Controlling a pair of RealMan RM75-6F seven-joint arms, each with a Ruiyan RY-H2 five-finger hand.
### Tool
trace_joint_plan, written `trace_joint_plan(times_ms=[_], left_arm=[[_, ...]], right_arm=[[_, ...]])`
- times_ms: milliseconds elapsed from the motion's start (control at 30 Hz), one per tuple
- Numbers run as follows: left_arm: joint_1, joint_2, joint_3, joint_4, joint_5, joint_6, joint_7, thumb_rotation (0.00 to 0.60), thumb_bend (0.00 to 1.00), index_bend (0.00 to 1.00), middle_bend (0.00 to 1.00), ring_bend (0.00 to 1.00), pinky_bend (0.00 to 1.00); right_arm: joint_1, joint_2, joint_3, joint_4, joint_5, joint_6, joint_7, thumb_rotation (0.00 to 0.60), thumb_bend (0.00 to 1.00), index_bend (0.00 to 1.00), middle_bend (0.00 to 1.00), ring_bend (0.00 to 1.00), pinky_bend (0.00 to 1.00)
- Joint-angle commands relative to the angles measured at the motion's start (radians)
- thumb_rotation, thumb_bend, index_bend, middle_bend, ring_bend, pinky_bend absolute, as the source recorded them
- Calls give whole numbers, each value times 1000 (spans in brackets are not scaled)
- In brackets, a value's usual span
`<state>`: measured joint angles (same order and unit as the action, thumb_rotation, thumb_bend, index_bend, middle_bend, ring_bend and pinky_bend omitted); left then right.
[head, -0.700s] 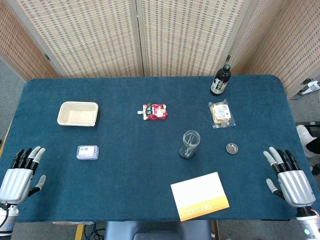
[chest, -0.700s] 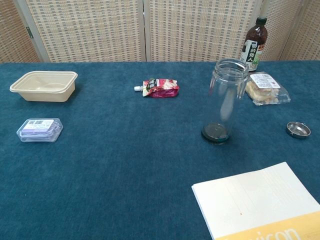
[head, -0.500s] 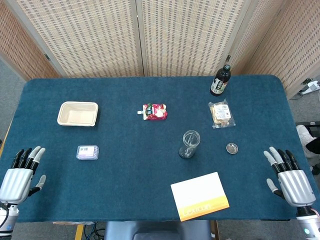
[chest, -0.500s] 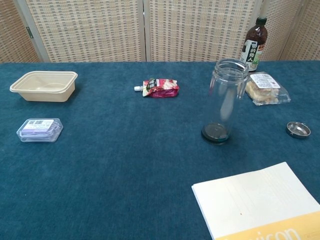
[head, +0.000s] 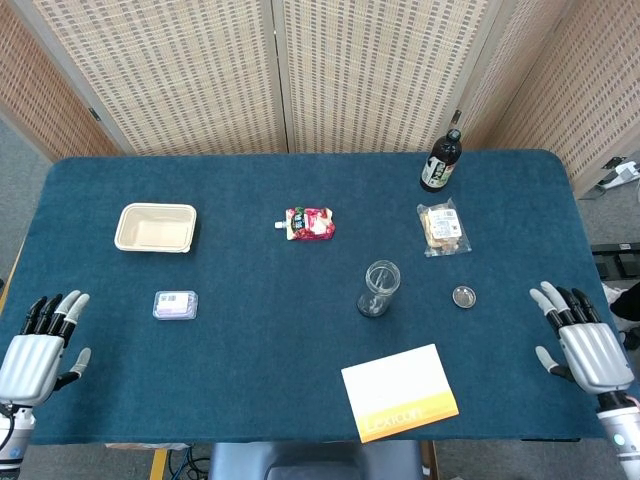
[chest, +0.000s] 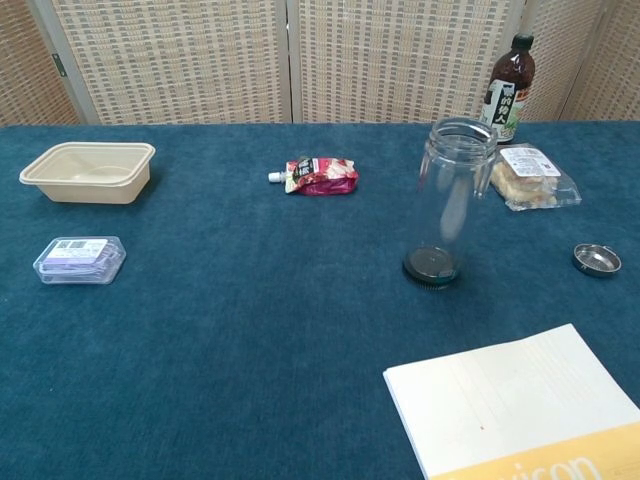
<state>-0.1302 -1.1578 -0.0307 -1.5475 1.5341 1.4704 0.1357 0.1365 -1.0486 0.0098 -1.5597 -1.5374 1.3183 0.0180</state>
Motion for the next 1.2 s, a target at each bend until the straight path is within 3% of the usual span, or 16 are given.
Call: trace_joint_plan(times_ms=[33, 233, 467, 667, 1200], left_arm=[[4, 5, -4, -4, -10, 2, -11, 600, 361, 0, 52, 0, 0], [6, 10, -5, -10, -11, 8, -17, 600, 361, 0, 52, 0, 0], [6, 17, -8, -11, -15, 8, -36, 600, 361, 0, 52, 0, 0], [9, 26, -13, -11, -20, 15, -58, 600, 361, 0, 52, 0, 0], [20, 43, -15, -15, -11, 38, -94, 600, 361, 0, 52, 0, 0]], right_arm=[[61, 27, 27, -20, 47, -93, 37, 600, 353, 0, 0, 0, 0], [156, 12, 66, 37, 121, -255, 141, 600, 353, 13, 0, 0, 0], [231, -24, 102, 103, 191, -365, 177, 600, 357, 227, 0, 0, 0], [270, -55, 109, 139, 231, -426, 163, 600, 359, 323, 0, 0, 0], [356, -176, 110, 268, 302, -541, 102, 600, 374, 346, 0, 0, 0]])
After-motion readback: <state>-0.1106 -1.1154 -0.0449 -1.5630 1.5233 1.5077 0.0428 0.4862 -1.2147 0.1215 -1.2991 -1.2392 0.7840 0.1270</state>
